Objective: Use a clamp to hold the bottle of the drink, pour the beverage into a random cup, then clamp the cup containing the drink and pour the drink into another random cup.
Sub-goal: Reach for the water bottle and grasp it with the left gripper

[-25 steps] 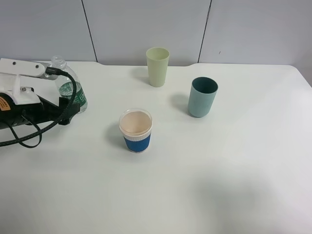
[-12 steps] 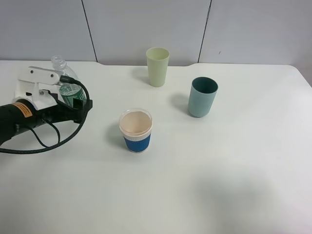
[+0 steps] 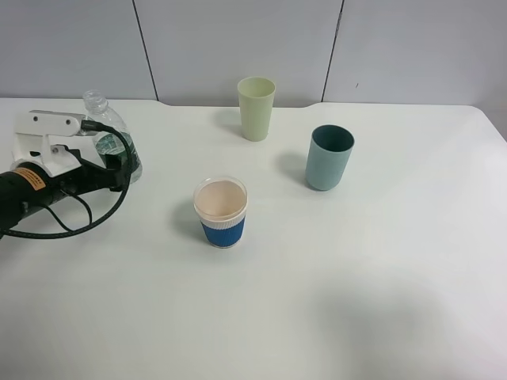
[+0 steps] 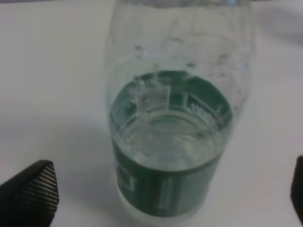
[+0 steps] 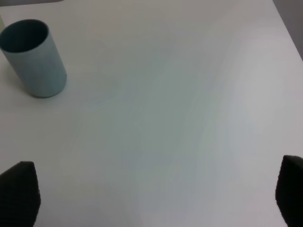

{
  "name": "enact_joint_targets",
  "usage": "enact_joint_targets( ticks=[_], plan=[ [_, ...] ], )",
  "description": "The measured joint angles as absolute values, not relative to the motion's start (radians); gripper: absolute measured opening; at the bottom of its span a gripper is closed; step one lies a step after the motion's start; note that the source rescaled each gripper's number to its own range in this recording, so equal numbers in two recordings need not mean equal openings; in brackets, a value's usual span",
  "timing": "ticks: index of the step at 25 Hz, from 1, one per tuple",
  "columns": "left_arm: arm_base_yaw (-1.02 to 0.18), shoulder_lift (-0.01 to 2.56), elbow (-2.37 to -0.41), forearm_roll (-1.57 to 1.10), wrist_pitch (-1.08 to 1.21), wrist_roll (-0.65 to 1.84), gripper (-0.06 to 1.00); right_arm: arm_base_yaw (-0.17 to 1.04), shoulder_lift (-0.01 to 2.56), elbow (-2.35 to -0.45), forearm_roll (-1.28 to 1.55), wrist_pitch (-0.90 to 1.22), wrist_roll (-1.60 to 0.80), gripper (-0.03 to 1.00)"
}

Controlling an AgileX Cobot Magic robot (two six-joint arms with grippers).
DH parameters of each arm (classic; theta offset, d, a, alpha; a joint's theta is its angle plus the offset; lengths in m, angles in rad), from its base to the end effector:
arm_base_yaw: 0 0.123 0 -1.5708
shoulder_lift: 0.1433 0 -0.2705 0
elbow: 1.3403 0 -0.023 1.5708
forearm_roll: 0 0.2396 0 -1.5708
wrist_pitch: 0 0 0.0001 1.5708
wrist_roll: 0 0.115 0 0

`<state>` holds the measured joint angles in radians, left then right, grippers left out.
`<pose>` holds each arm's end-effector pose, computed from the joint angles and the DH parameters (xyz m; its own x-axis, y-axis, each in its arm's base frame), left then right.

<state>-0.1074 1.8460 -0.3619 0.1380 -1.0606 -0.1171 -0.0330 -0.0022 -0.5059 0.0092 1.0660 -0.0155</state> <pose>0.2785 -0.0439 0.0999 -0.3423 -0.0124 -0.9395 0.2023 0.9755 -0.0866 0.0201 0.0003 0.2622 -0.4535 0.0039 -0.8912 0.0208 0.9998 -0.0062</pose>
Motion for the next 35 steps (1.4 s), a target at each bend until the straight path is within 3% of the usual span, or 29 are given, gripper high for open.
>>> enact_joint_targets(
  ticks=[18, 20, 21, 23, 24, 28, 35],
  plan=[
    [-0.101, 2.077, -0.568, 0.292, -1.075, -0.233, 0.99, -0.033, -0.002, -0.506, 0.009, 1.066, -0.015, 1.00],
    [-0.101, 2.081, -0.569, 0.293, -1.075, -0.240, 0.86, -0.033, -0.002, -0.506, 0.009, 1.066, -0.015, 1.00],
    [-0.101, 2.081, -0.569, 0.293, -1.075, -0.242, 0.69, -0.033, -0.002, -0.506, 0.009, 1.066, -0.015, 1.00],
    [-0.101, 2.081, -0.569, 0.294, -1.077, -0.247, 0.17, -0.033, -0.002, -0.506, 0.009, 1.066, -0.015, 1.00],
    [-0.101, 2.081, -0.569, 0.296, -1.075, -0.251, 0.01, -0.033, -0.002, -0.506, 0.009, 1.066, -0.015, 1.00],
    [-0.101, 2.081, -0.569, 0.297, -1.075, -0.254, 0.08, -0.033, -0.002, -0.506, 0.009, 1.066, -0.015, 1.00],
    [-0.101, 2.029, -0.569, 0.297, -0.997, -0.257, 0.09, -0.033, -0.002, -0.506, 0.009, 1.066, -0.015, 1.00]
  ],
)
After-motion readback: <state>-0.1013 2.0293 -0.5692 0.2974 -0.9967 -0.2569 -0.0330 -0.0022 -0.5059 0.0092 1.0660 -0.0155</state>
